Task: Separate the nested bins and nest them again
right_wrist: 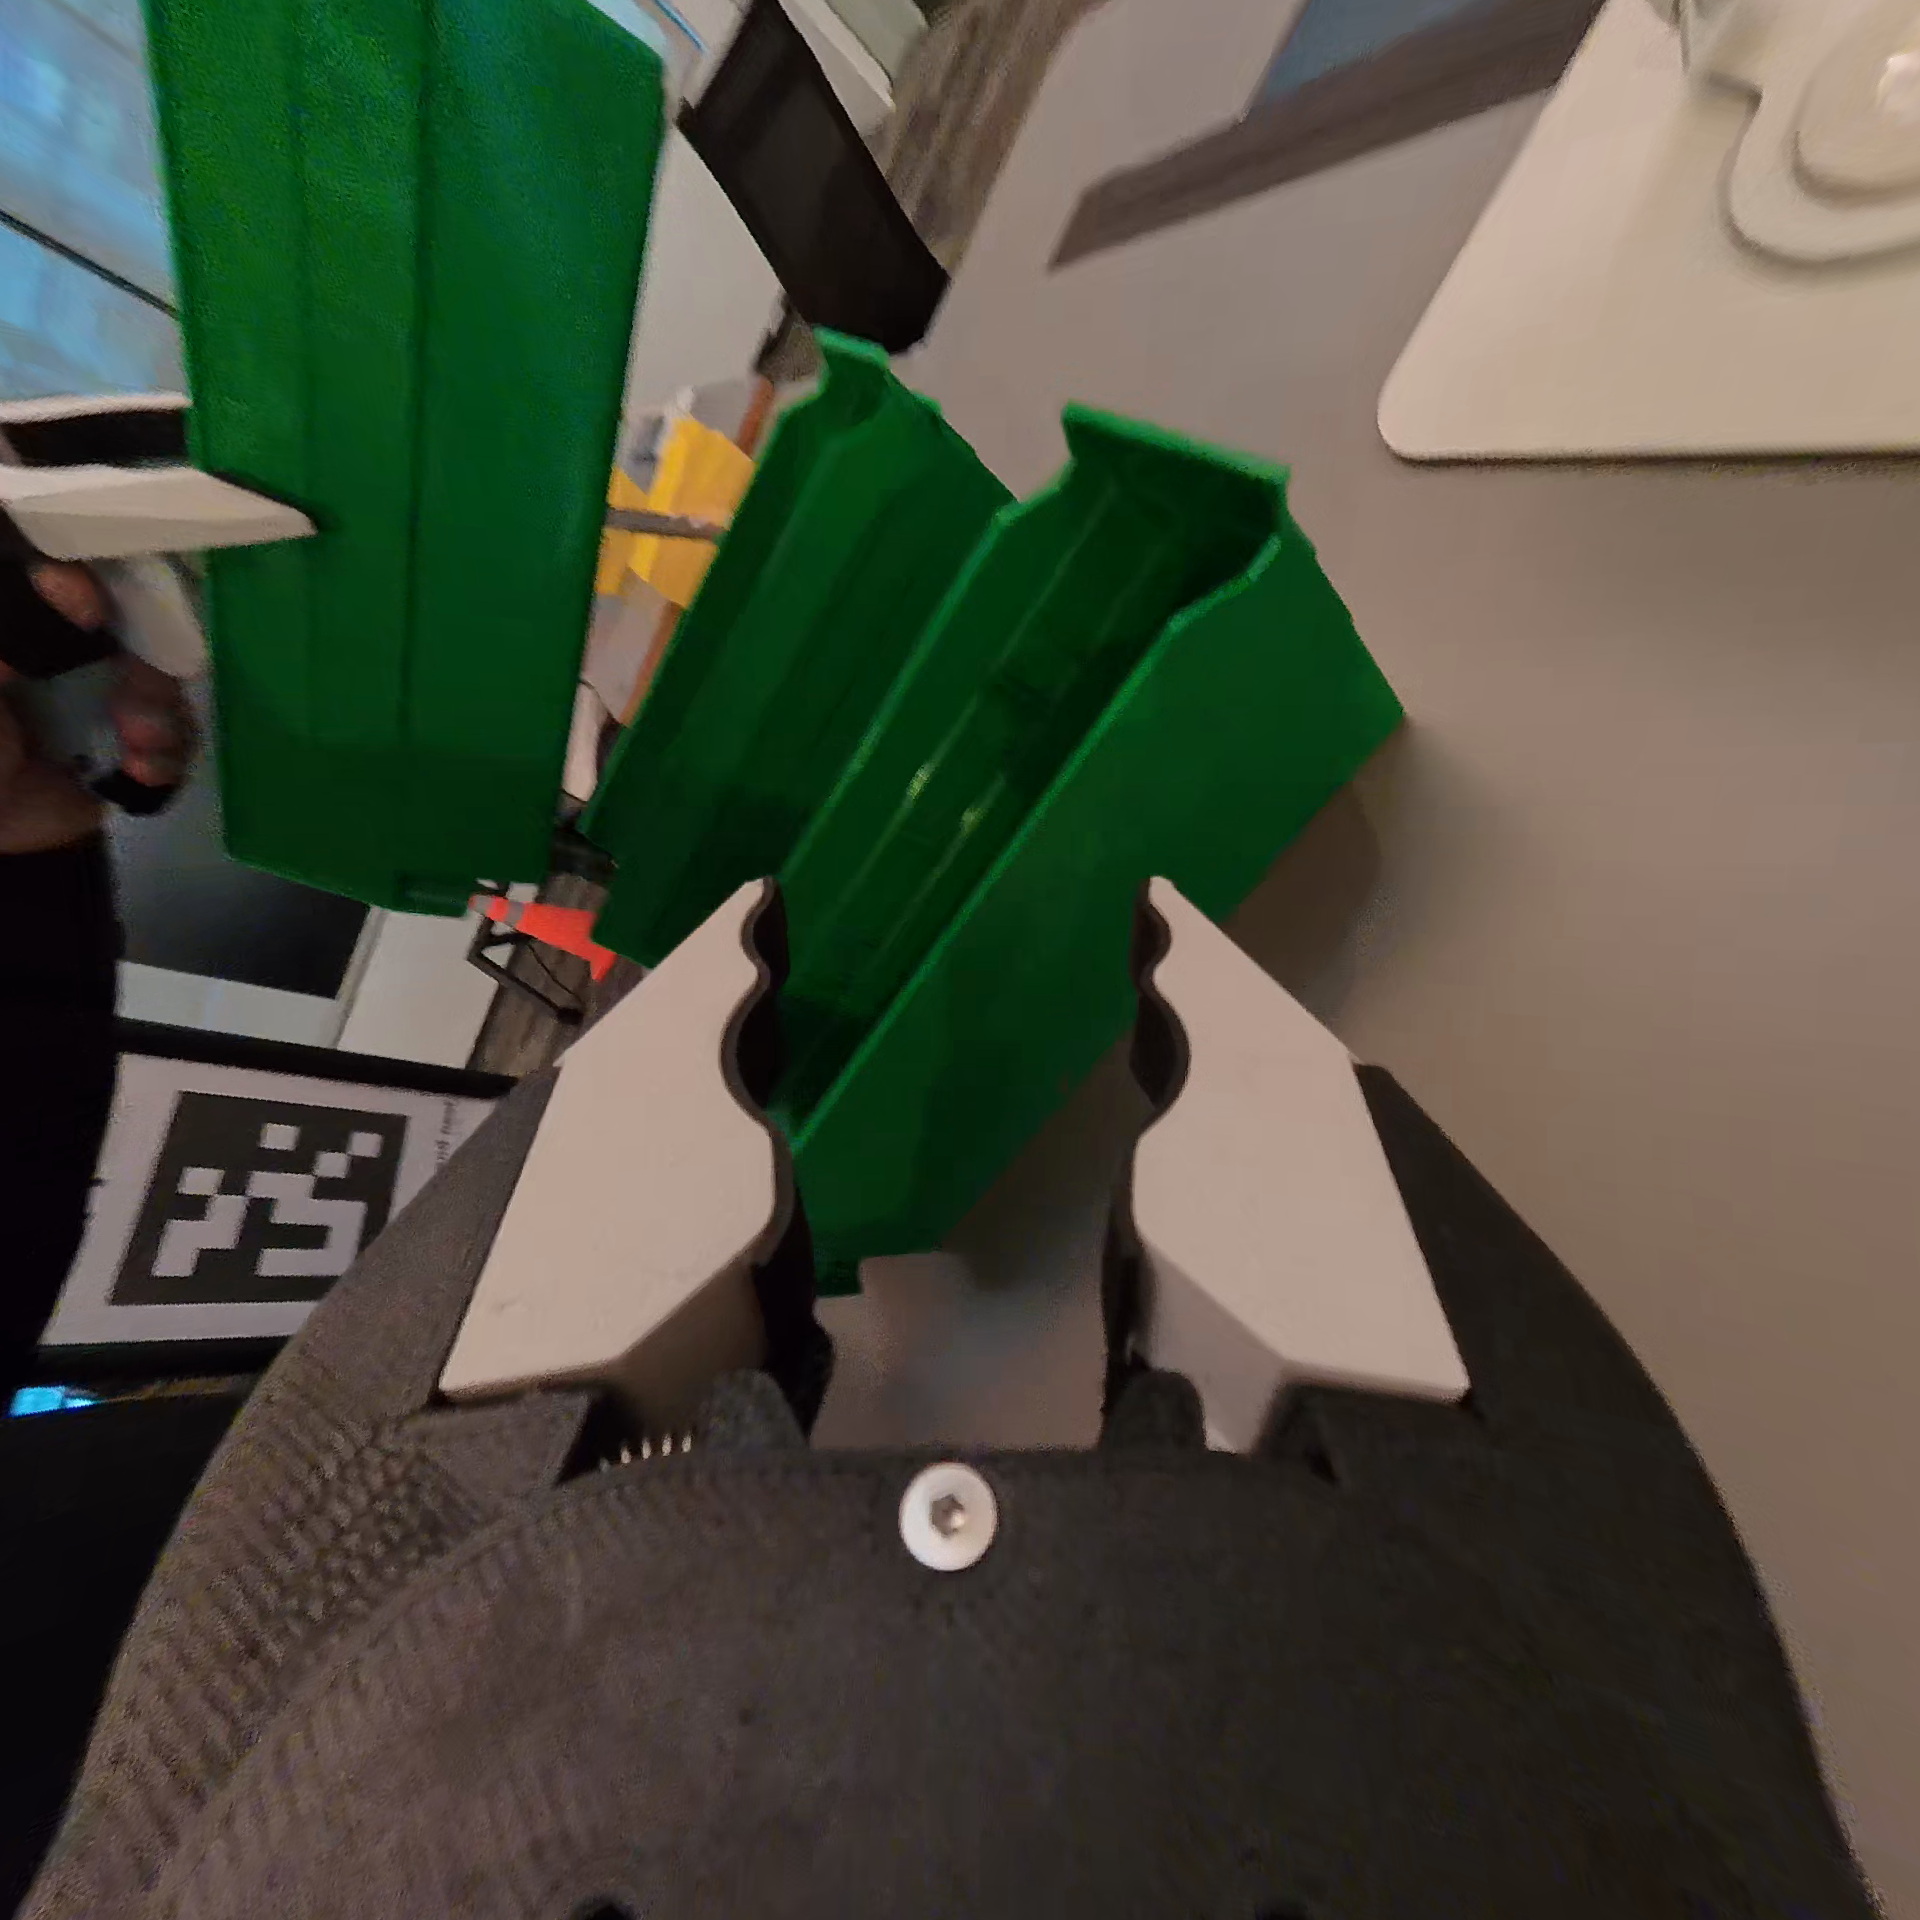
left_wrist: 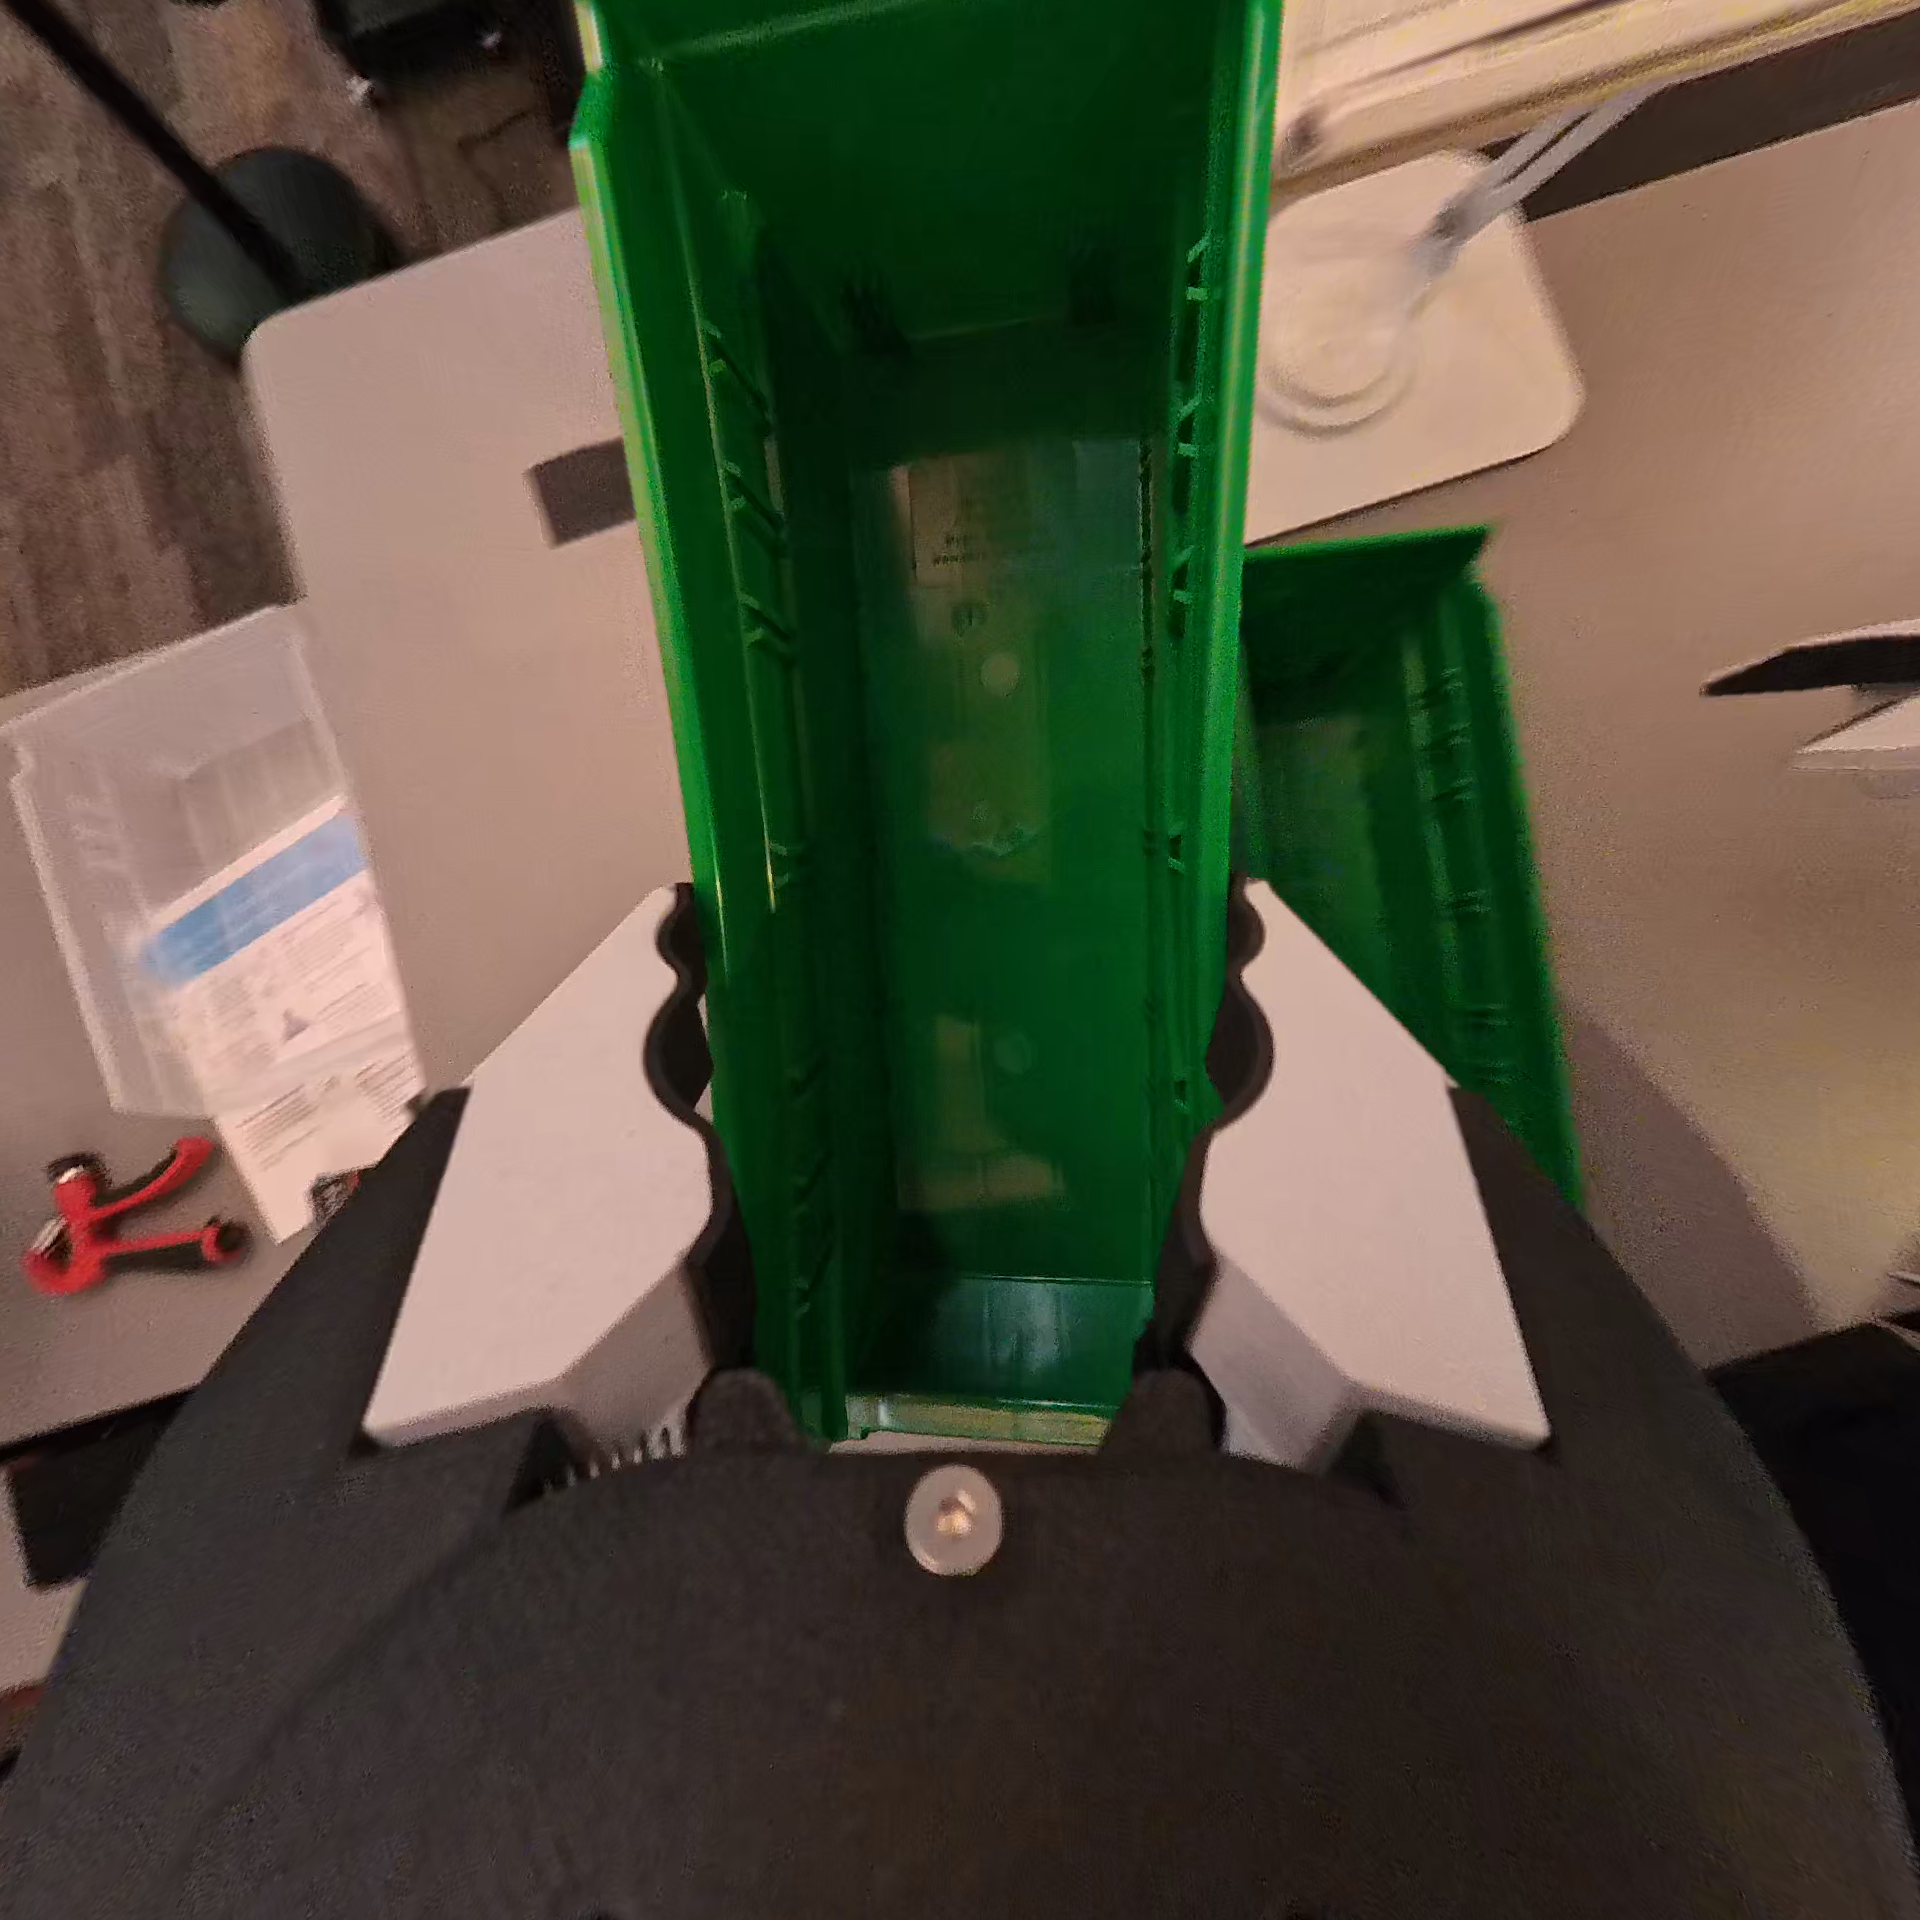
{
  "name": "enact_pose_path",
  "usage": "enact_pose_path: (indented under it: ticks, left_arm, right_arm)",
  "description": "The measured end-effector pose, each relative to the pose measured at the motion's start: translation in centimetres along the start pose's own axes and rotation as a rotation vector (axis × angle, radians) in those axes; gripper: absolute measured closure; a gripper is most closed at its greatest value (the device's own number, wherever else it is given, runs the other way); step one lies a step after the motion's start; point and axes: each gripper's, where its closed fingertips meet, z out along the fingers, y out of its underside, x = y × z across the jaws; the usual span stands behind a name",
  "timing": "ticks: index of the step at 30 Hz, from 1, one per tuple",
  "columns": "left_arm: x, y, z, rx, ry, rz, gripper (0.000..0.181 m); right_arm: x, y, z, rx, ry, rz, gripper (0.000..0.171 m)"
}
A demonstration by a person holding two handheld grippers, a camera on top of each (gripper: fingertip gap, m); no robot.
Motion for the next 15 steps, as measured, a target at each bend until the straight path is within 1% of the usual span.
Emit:
enact_pose_path:
  ticks: [3,6,10,13,15]
  left_arm:
    - [4.7,-2.1,0.0,0.034,0.106,0.03,0.084]
    - [10.7,-3.7,1.2,0.04,0.222,0.08,0.083]
    - [18.5,-5.3,3.8,0.058,0.341,0.143,0.083]
    - [24.2,-5.3,5.4,0.036,0.441,0.178,0.083]
    - [27.7,-5.0,6.4,0.027,0.511,0.18,0.082]
  right_arm:
    - [-2.0,-2.3,-2.1,0.077,-0.017,-0.025,0.106]
    - [-3.3,-4.4,-4.6,0.158,-0.028,-0.022,0.106]
    - [-1.4,-5.7,-8.9,0.222,0.107,-0.025,0.103]
    - [0.0,-6.4,-12.7,0.28,0.187,-0.021,0.103]
    - [1.4,-6.0,-14.4,0.291,0.242,-0.011,0.102]
